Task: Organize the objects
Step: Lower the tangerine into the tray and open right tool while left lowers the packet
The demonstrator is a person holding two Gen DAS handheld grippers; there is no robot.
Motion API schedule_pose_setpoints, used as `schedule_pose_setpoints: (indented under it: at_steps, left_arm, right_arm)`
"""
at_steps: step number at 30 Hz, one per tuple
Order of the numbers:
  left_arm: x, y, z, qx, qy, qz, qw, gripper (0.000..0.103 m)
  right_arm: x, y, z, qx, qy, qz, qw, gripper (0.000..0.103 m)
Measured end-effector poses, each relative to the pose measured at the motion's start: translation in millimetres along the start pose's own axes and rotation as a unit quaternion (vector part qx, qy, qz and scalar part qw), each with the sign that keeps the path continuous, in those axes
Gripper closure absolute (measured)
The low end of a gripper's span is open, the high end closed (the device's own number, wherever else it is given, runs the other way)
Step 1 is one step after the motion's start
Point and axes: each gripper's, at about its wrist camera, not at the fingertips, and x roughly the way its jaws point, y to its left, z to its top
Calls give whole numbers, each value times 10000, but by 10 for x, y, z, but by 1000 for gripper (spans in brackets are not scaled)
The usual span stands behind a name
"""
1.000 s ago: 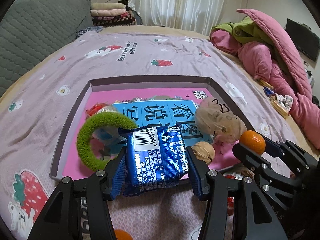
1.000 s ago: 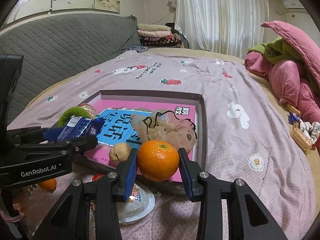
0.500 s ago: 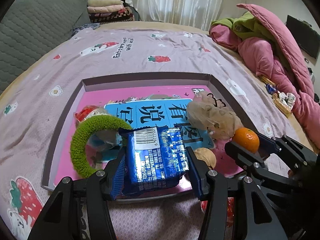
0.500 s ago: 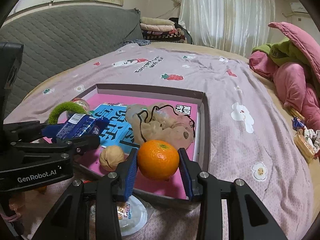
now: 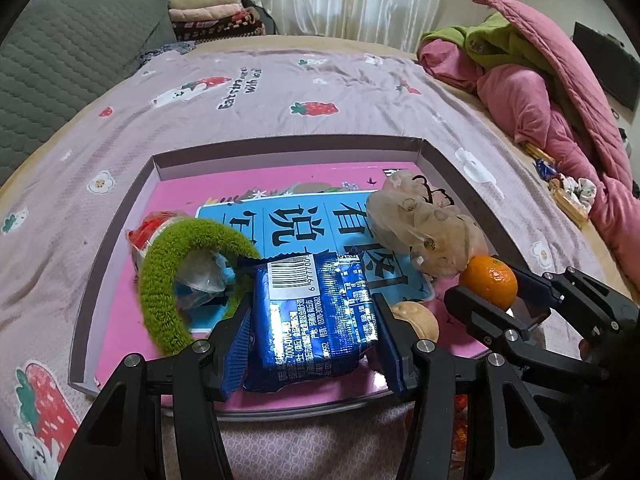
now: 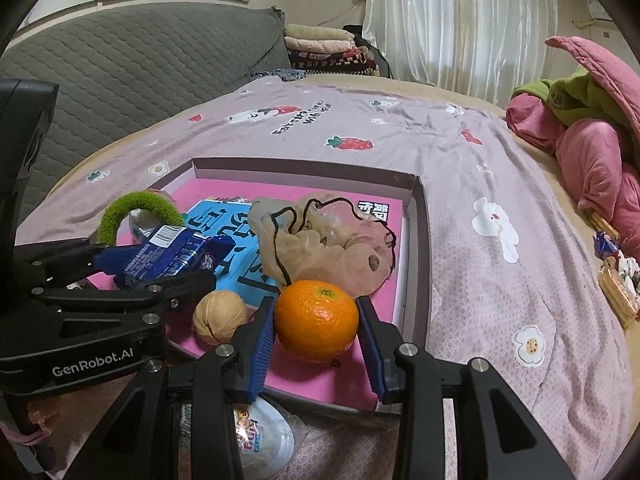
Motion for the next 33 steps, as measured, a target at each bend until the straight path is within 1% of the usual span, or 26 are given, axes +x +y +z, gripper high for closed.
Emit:
schedule_pose_setpoints:
  at_steps: [7,15,33]
  left_arm:
    - [54,-12,-24,42,200,-88,9998,46]
    - [55,10,-47,-5,279,-107,9996,46]
    - [-2,17,-70,-87,292,-41,9995,45]
  right_arm:
    - [8,-9,-11,47,77,48,9999,63]
    - [-3,-5,-20,53,106,23,9999,63]
    - [-35,-15,-37,99,145,21,9998,63]
